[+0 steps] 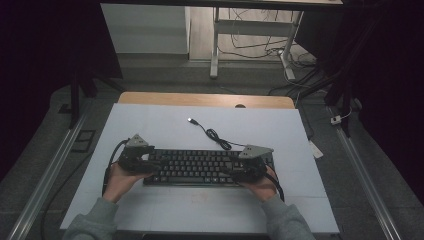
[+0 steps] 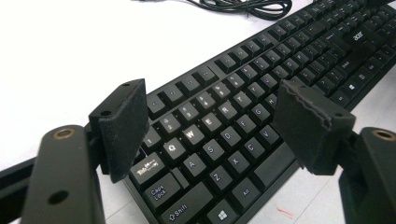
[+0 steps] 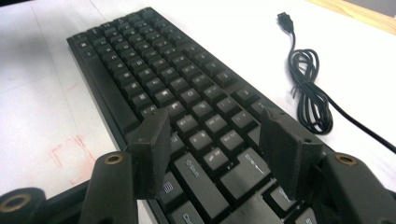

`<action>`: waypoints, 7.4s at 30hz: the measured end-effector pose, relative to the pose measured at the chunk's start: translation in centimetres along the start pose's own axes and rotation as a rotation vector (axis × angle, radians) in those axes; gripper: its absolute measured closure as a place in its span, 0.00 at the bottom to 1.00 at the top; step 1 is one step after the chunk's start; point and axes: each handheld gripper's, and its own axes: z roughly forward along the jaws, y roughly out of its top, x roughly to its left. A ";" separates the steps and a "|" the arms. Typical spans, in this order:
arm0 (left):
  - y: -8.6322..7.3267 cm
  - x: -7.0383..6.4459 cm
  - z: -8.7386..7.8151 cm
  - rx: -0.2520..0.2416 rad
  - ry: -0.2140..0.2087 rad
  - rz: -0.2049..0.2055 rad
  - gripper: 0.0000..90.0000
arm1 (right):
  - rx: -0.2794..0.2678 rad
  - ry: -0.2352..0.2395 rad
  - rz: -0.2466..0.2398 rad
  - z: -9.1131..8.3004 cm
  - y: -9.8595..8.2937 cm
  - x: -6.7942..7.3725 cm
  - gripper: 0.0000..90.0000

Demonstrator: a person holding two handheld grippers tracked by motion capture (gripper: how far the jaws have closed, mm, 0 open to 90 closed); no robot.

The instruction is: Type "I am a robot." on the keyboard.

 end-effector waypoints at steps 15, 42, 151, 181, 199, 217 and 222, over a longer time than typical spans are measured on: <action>0.0 -0.2 0.3 0.030 -0.005 0.013 0.28 | 0.047 0.054 -0.034 2.3 1.5 1.4 0.59; -0.1 -0.4 0.5 0.052 0.008 0.021 0.28 | 0.139 0.134 -0.122 7.2 2.7 4.4 1.00; 0.2 -3.7 1.1 0.084 -0.157 0.144 0.67 | 0.040 -0.076 0.023 -3.9 -3.8 -1.2 0.54; -1.1 -5.2 4.7 0.213 -0.139 0.218 0.99 | 0.049 -0.081 0.026 -3.7 -3.9 -1.4 0.53; -1.3 -5.1 4.8 0.190 -0.139 0.217 0.99 | 0.047 -0.084 0.023 -3.8 -3.9 -1.4 0.53; -0.5 -3.3 1.8 0.029 -0.076 0.141 0.66 | 0.051 -0.092 0.029 -3.9 -3.9 -1.6 0.52; -0.6 -2.8 1.7 0.036 -0.058 0.116 0.54 | 0.049 -0.091 0.031 -3.9 -4.0 -1.6 0.52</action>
